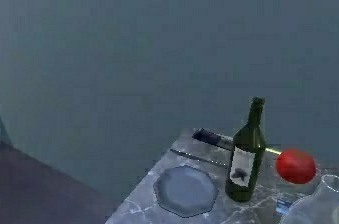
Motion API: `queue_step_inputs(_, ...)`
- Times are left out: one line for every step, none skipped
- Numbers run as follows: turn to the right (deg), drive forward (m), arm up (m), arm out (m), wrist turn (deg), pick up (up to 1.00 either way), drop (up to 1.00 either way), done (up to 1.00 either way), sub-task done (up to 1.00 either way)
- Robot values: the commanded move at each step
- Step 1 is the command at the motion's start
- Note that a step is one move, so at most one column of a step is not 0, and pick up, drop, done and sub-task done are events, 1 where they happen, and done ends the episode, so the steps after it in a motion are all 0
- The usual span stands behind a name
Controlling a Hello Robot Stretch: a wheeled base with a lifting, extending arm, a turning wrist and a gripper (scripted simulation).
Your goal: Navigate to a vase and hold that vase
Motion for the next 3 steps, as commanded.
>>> queue_step_inputs(-24.0, 0.00, 0.00, 0.00, 0.0, 0.00, 0.00, 0.00, 0.00)
queue_step_inputs(0.0, 0.00, 0.50, 0.00, 0.0, 0.00, 0.00, 0.00, 0.00)
queue_step_inputs(0.0, 0.00, 0.38, 0.00, 0.0, 0.00, 0.00, 0.00, 0.00)
